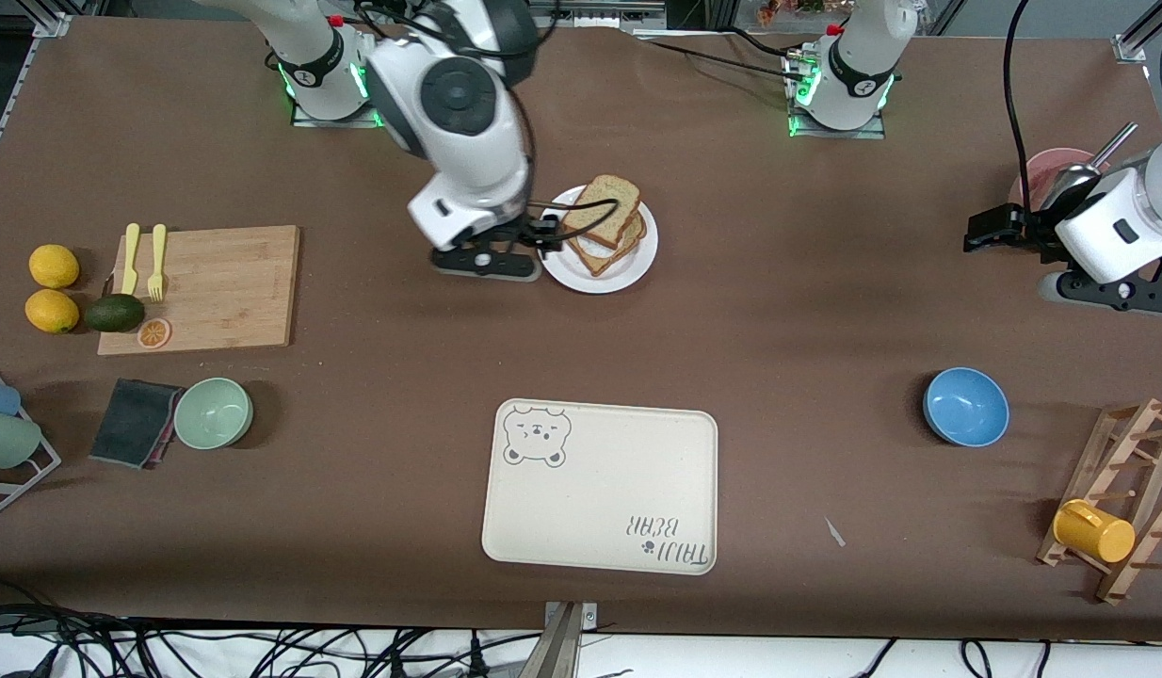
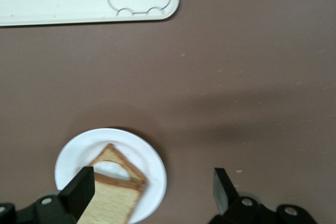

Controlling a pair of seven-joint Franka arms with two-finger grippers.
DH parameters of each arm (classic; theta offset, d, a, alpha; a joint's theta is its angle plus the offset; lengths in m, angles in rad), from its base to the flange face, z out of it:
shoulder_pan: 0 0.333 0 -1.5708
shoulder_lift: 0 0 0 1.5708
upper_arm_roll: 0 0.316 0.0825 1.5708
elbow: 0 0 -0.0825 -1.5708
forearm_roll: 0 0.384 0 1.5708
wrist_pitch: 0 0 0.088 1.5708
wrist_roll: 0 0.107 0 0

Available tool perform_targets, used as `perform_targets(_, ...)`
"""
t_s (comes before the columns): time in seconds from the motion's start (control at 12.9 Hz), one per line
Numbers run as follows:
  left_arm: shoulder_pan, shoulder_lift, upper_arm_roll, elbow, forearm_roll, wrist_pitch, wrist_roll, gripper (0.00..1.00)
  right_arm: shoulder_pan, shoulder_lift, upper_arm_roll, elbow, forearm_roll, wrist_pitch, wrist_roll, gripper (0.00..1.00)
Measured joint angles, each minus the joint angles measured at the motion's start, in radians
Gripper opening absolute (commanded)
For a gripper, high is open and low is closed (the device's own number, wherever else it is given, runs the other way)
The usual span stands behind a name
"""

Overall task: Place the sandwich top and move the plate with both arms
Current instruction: 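Withdraw the right gripper while the left gripper reaches the plate rim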

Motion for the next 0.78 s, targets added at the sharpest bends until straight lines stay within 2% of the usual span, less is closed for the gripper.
perform_targets(0.08, -0.001, 0.005, -0.001, -0.002, -0.019, -0.005, 0.001, 1.00, -0.036, -0.027, 0.000, 0.000, 0.000, -0.035, -0.054, 1.00)
perform_targets(0.39, -0.003, 0.032, -0.007, -0.070, -0.239, -0.015, 0.002, 1.00, -0.186, -0.094, 0.000, -0.001, 0.000, -0.126, -0.230, 1.00)
perform_targets(0.47, -0.007, 0.044, -0.027, -0.101, -0.260, 0.005, 0.003, 1.00, -0.225, -0.105, 0.000, -0.001, 0.000, -0.138, -0.294, 1.00)
perform_targets(0.78, -0.035, 0.103, -0.193, -0.280, -0.313, 0.266, 0.005, 1.00, -0.300, -0.134, 0.000, -0.002, 0.008, -0.184, -0.459, 1.00)
